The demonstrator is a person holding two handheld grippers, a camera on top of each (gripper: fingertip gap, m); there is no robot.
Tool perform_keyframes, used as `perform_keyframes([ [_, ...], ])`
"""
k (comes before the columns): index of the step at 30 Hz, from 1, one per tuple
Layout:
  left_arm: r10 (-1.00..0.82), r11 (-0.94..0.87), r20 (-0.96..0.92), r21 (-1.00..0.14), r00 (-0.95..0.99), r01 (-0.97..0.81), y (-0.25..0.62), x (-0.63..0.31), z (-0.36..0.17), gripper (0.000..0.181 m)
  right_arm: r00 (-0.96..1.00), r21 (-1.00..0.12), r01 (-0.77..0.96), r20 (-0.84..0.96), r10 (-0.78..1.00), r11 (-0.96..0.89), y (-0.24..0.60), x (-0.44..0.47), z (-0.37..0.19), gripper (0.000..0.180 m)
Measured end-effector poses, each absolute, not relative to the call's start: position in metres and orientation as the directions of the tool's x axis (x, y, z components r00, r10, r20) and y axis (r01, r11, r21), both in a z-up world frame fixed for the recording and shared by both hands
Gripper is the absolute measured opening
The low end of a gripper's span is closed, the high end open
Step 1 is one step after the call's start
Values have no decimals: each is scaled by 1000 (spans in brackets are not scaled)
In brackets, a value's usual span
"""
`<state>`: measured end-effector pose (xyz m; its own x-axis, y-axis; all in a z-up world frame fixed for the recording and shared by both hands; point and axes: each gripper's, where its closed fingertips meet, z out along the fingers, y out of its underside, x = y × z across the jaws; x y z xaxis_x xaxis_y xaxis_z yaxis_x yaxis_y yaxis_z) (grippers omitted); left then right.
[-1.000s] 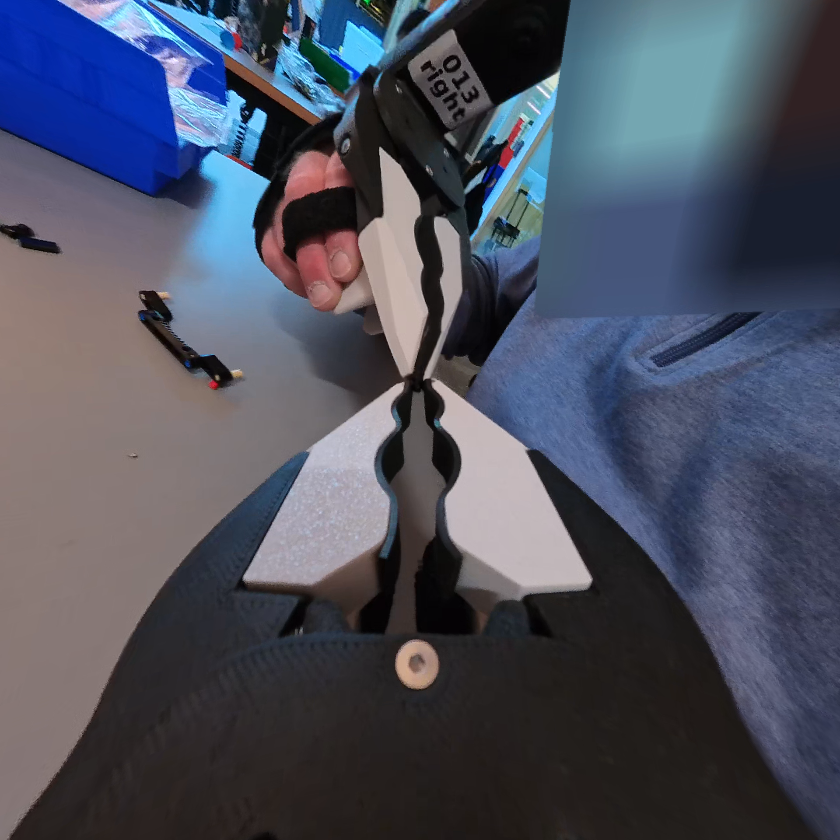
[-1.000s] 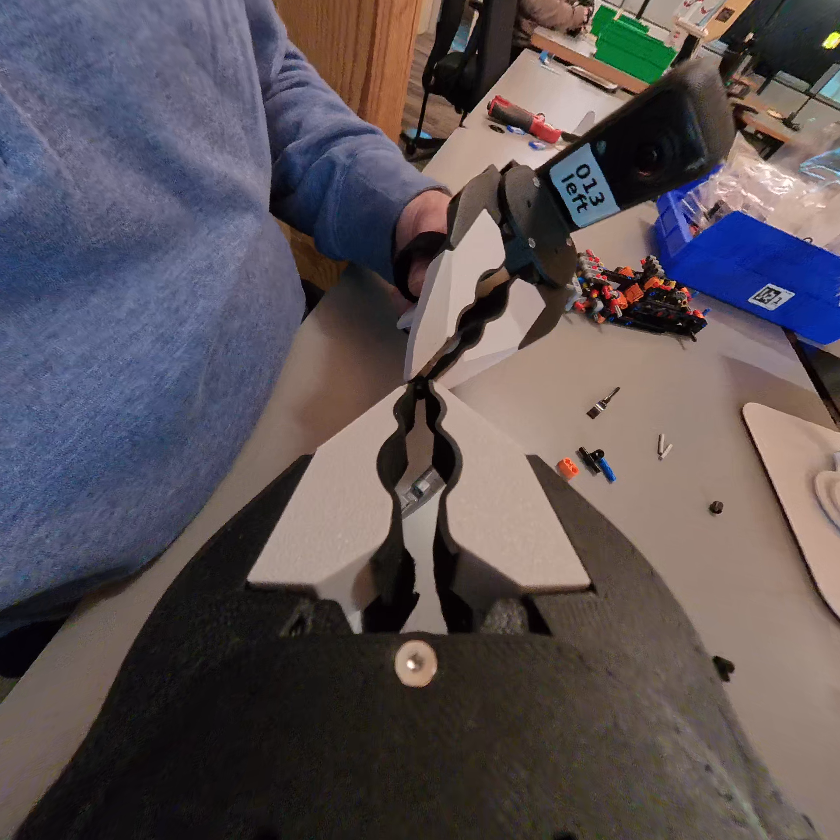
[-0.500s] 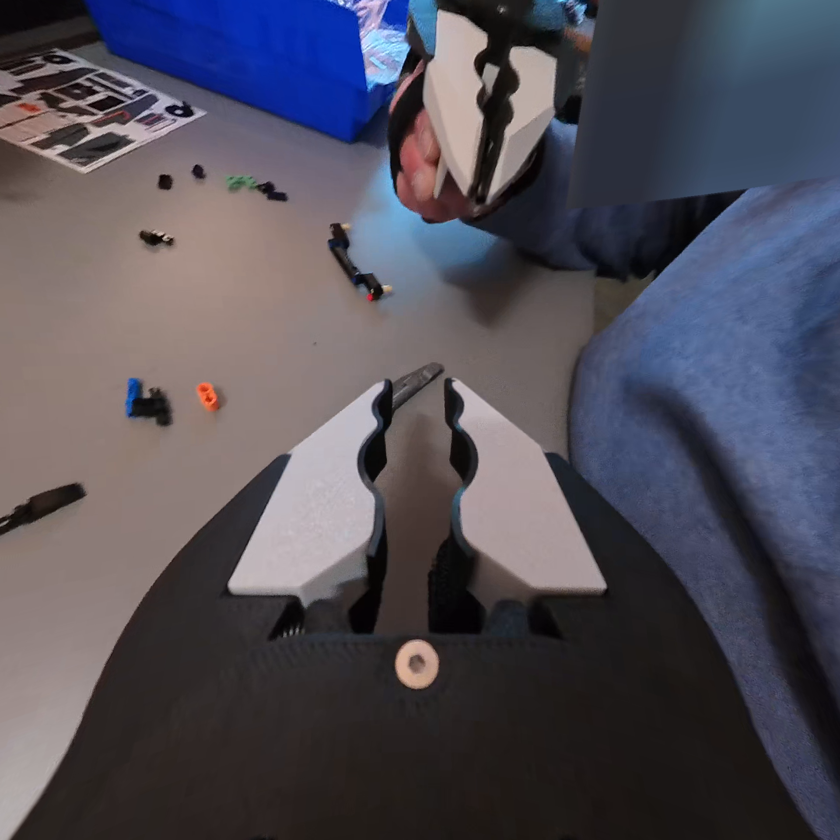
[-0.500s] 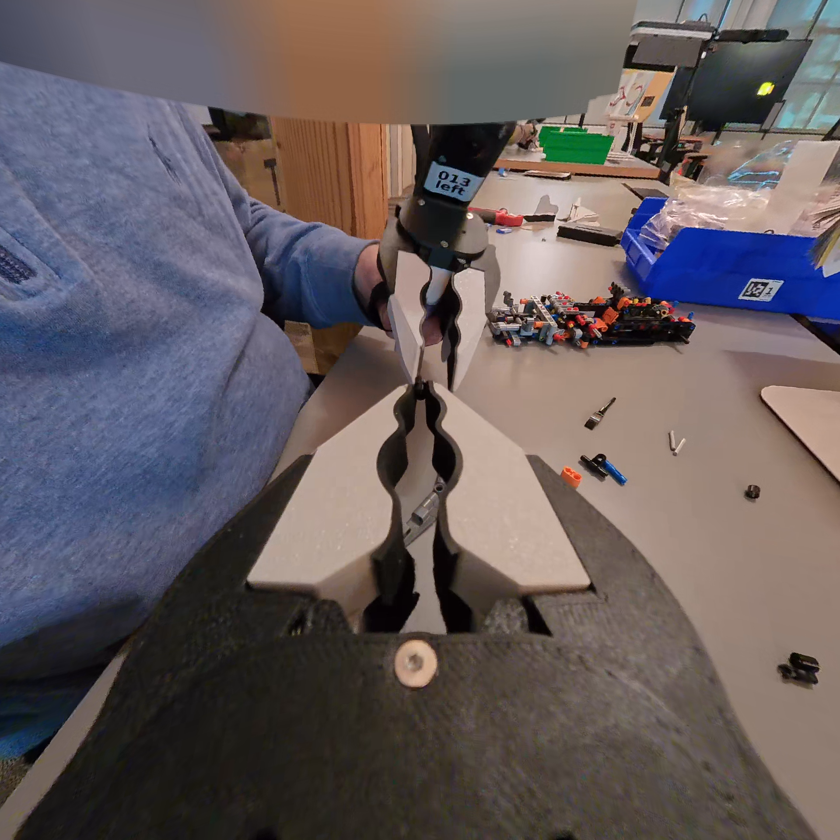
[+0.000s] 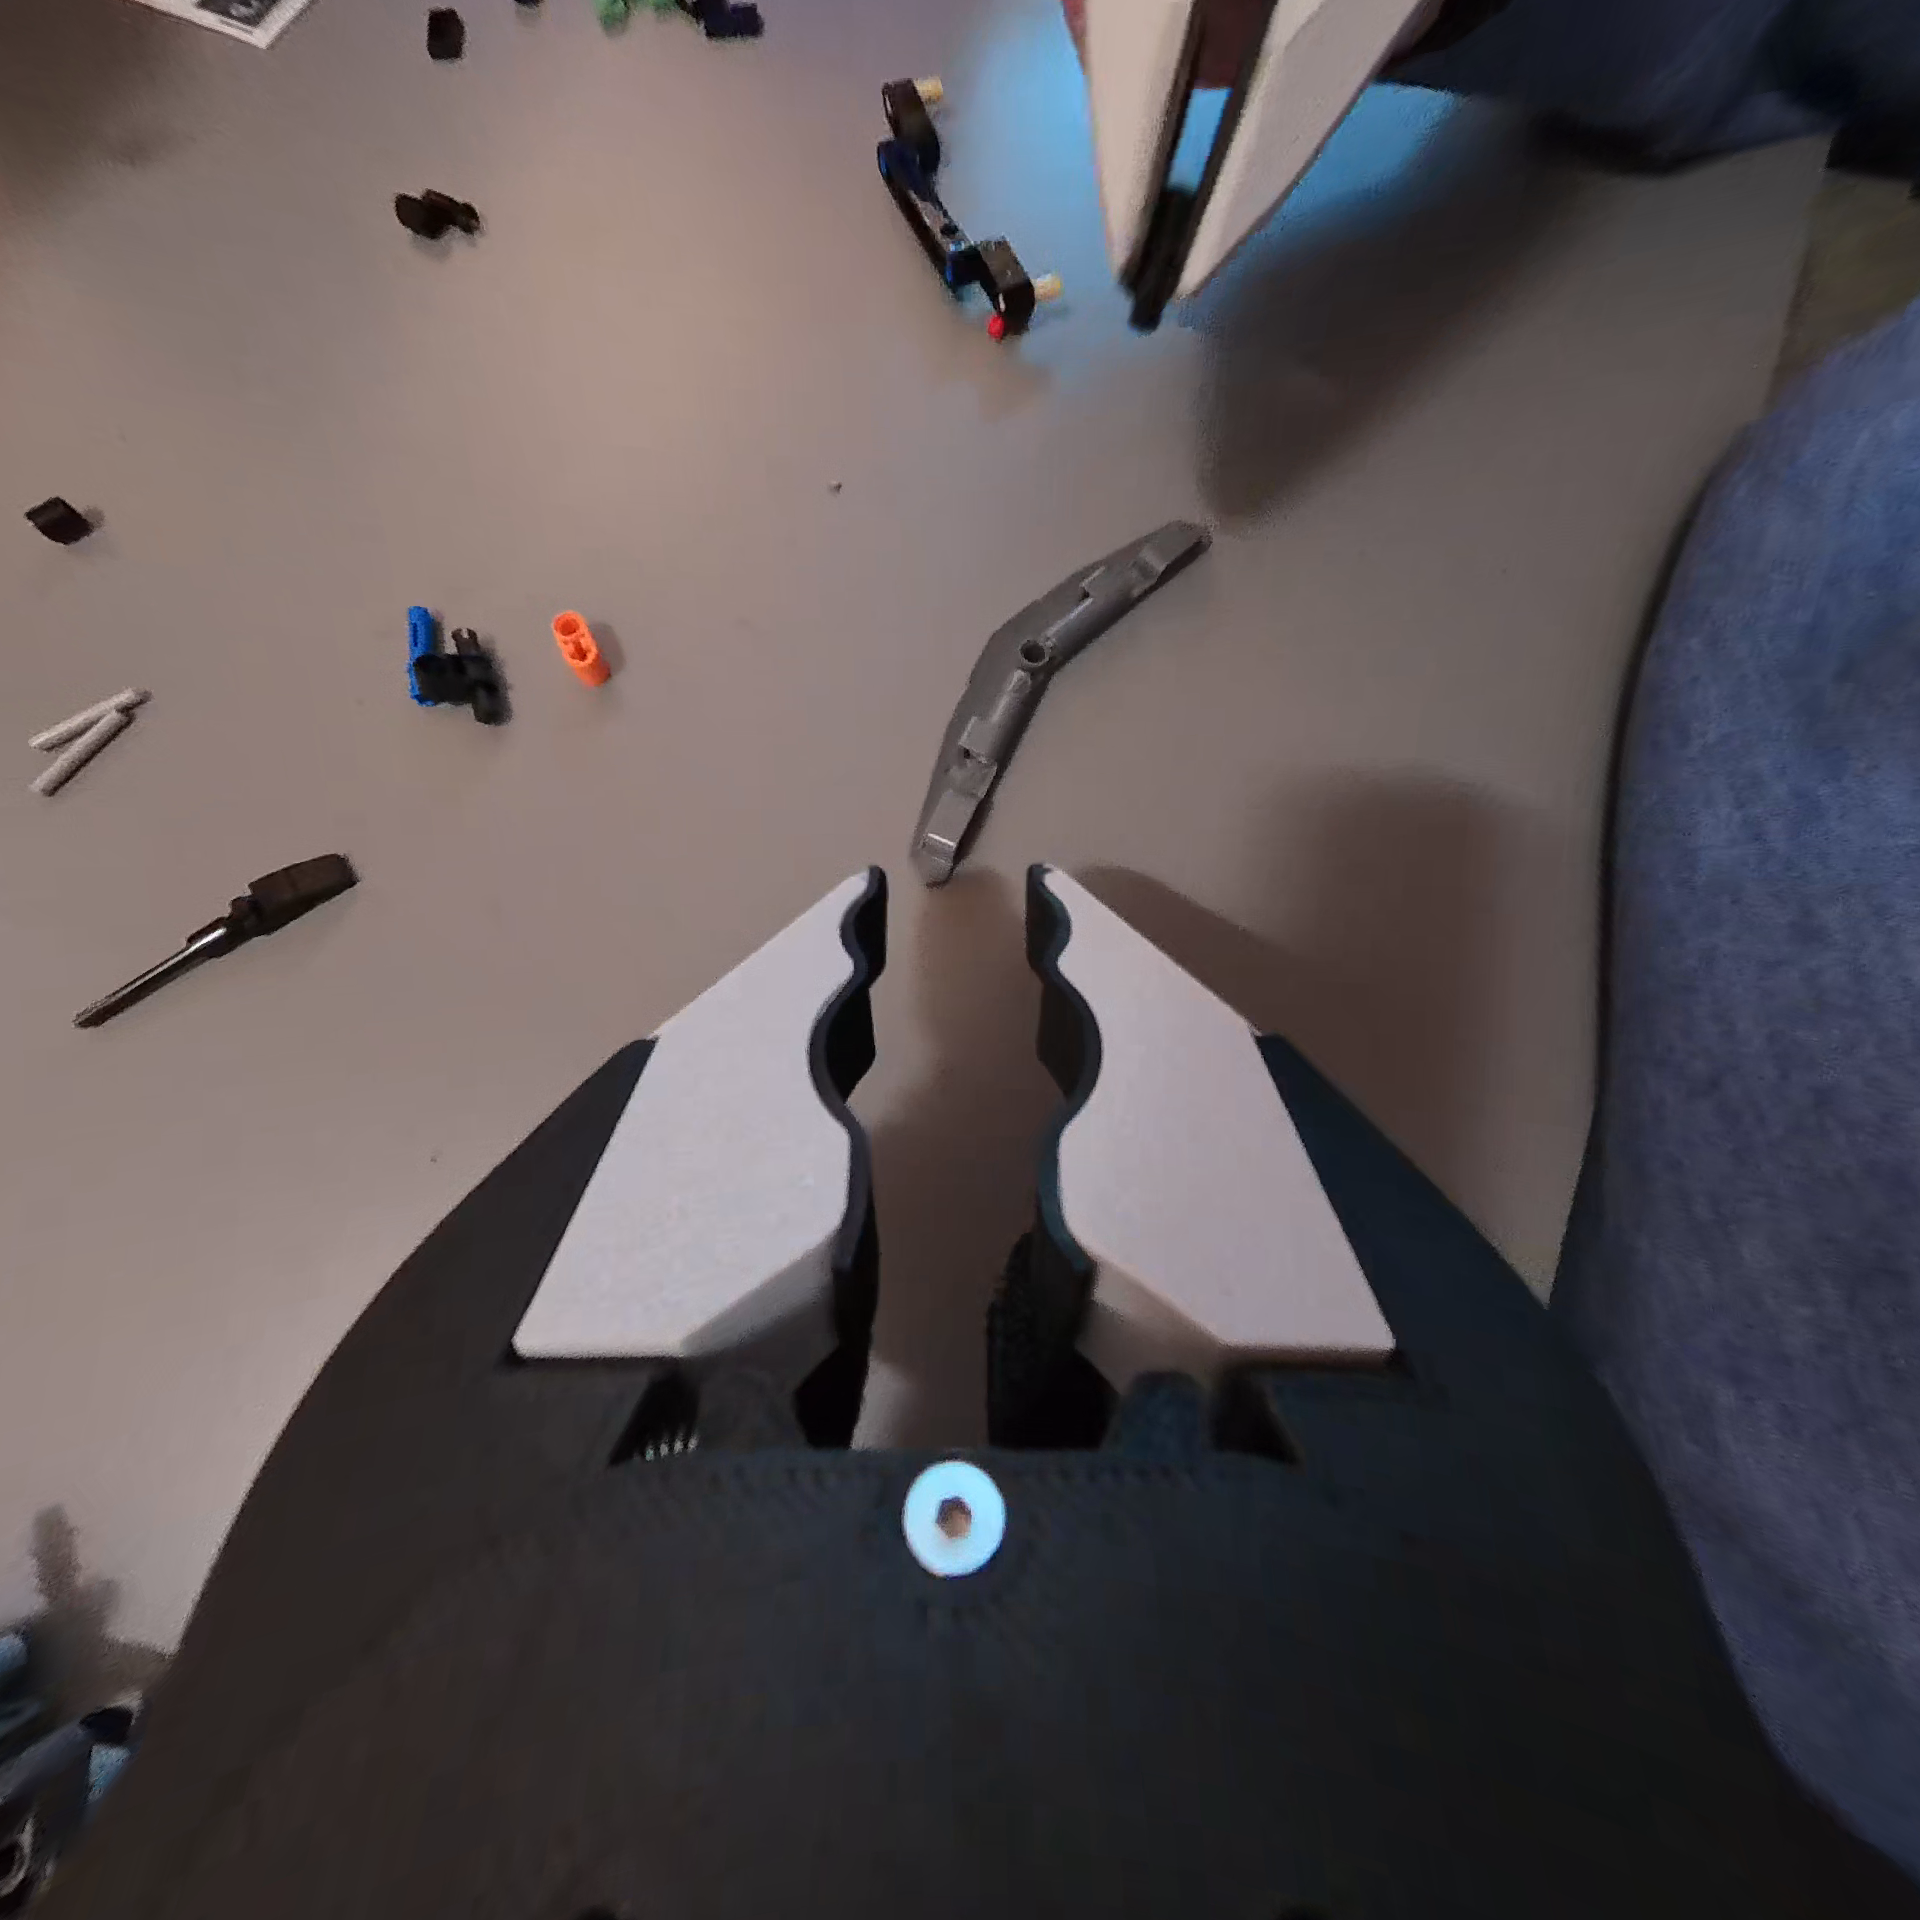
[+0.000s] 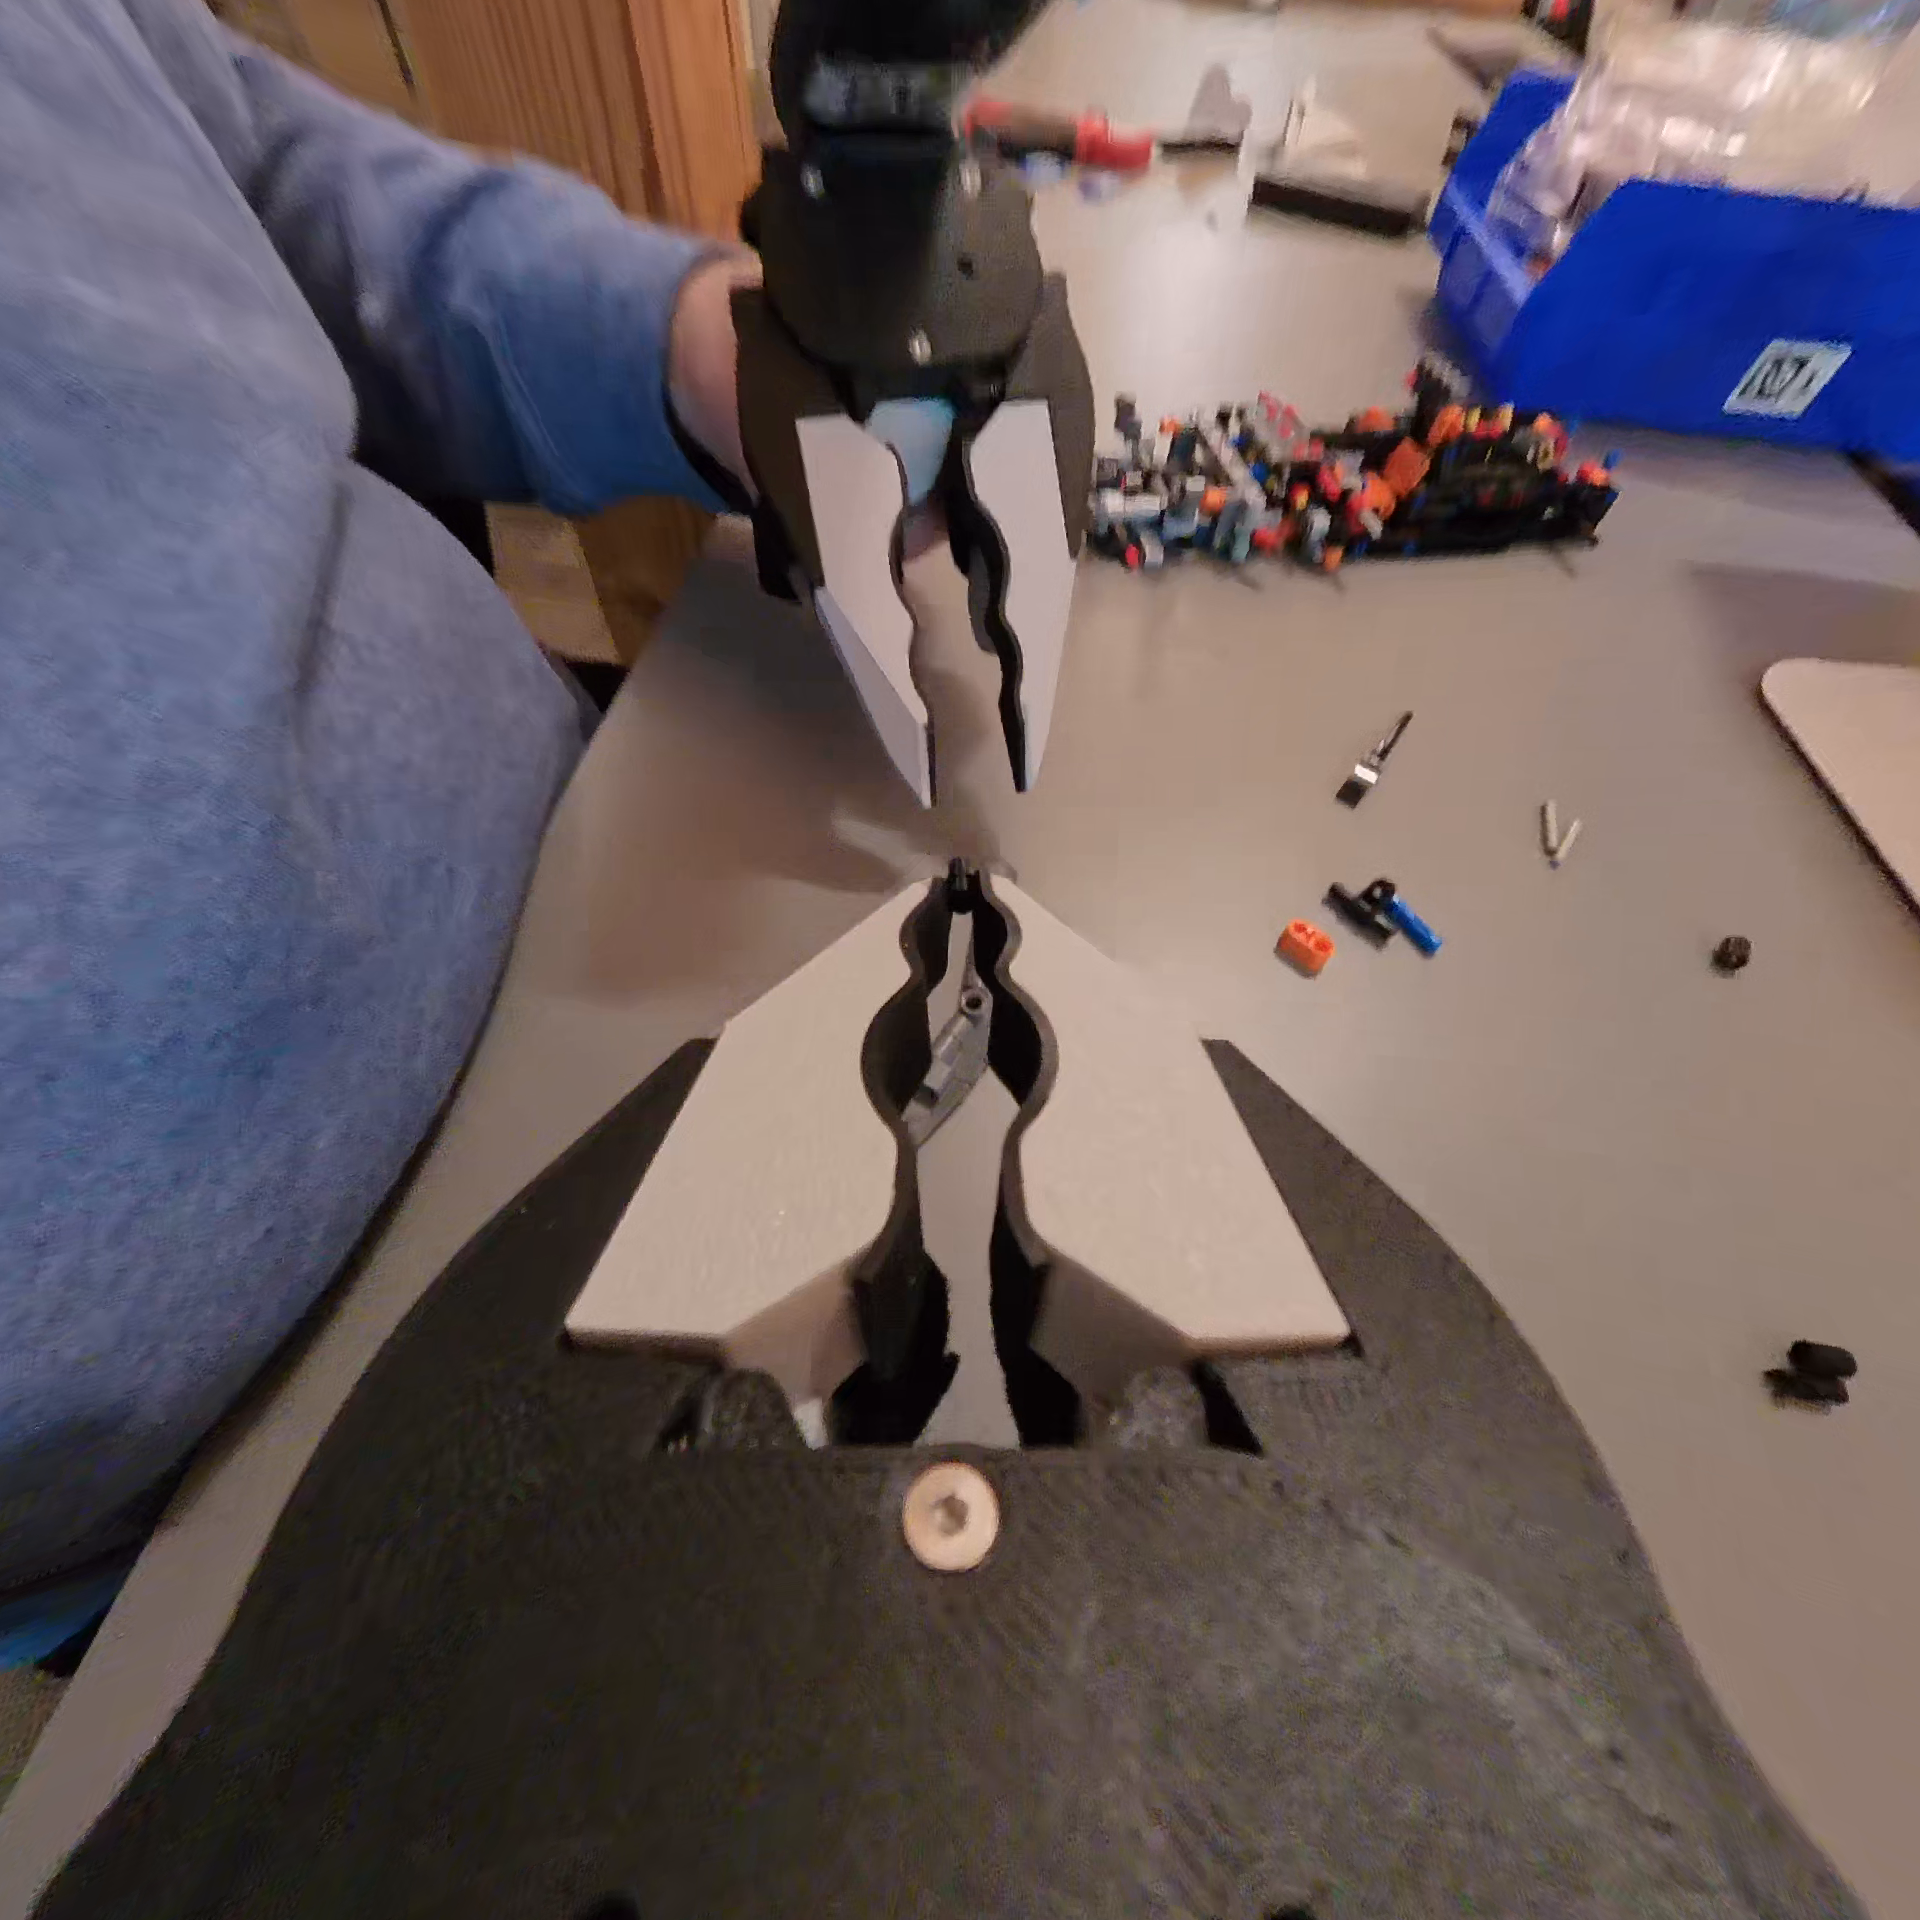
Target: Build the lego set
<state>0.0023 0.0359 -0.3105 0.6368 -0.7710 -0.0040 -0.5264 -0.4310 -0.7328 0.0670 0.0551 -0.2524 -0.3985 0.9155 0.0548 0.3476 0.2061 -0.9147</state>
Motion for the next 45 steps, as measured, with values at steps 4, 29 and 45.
perform_keyframes([
  [4, -780, -410, -61, -702, 622, -583, 39, 5, -319, 25, -384, -866, 445, 47, 922, 229, 53, 60, -274, 1],
  [29, -757, -590, 261, -667, 599, -455, 37, 23, -315, 9, -400, -846, 493, -14, 916, 203, 37, 55, -282, 2],
  [45, -573, -819, 647, -459, 503, -343, 38, 32, -315, 9, -474, -773, 548, 28, 880, 320, 16, 51, -307, 3],
])
